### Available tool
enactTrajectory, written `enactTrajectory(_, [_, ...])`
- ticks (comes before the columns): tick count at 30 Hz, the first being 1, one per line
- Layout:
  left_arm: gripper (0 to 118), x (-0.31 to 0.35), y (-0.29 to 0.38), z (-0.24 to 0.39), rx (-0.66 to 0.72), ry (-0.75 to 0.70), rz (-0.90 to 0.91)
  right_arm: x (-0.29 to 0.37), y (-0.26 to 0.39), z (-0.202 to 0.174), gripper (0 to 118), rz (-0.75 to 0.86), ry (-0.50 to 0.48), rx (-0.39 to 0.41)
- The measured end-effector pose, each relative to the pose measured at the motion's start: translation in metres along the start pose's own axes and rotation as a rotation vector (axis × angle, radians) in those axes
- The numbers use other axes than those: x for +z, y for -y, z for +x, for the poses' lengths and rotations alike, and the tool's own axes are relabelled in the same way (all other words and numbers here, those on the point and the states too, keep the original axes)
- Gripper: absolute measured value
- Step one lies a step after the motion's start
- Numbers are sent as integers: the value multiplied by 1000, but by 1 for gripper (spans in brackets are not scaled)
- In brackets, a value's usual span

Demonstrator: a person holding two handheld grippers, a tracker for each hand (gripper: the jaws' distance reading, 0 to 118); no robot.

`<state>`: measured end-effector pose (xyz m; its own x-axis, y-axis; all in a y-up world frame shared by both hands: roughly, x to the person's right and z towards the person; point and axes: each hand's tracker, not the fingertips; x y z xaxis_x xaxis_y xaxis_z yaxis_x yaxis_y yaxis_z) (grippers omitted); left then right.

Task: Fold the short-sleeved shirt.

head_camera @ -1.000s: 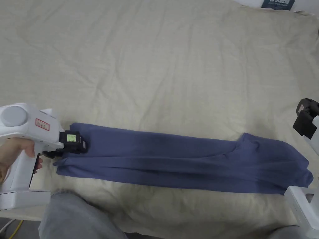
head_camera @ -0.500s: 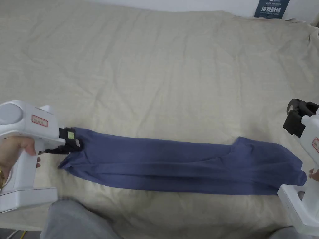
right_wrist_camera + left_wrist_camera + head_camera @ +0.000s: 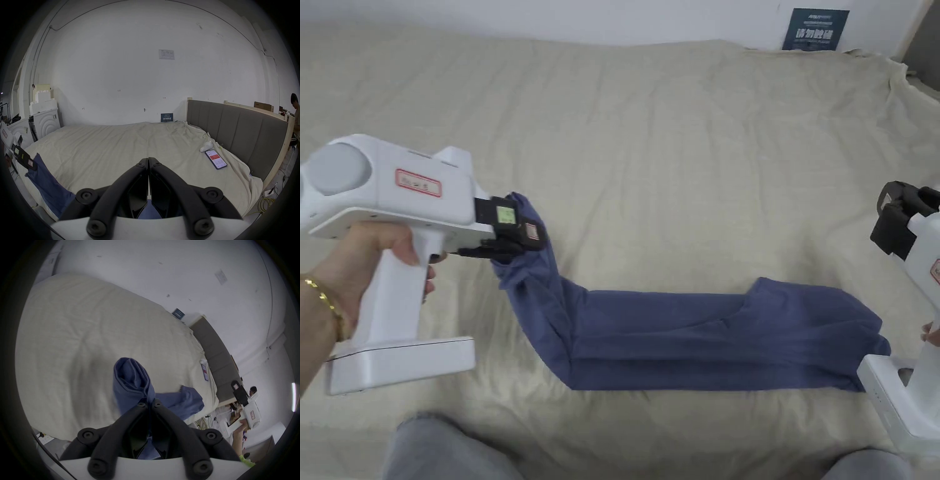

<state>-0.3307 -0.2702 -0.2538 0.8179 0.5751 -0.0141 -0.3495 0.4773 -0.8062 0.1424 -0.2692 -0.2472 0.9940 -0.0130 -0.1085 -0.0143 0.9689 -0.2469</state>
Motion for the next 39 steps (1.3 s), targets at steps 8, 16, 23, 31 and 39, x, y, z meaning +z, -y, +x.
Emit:
enactTrajectory(8, [0,-122,35,69,-157,2,-219,16,1,20,0,7,48,-17])
enactTrajectory(16, [37,-215,84,95,-144,-74,-299,31,3,33,0,-5,100,-27])
enactTrajectory(23, [98,-197,66,103,-161,73,-264,32,6,34,0,-25,112,-20])
enactTrajectory(31, [70,-141,43,75,-271,-261,127,28,8,24,0,-29,85,-23])
enactTrajectory(39, [0,-178,113,68,-442,-342,35,27,11,22,0,-36,70,-40])
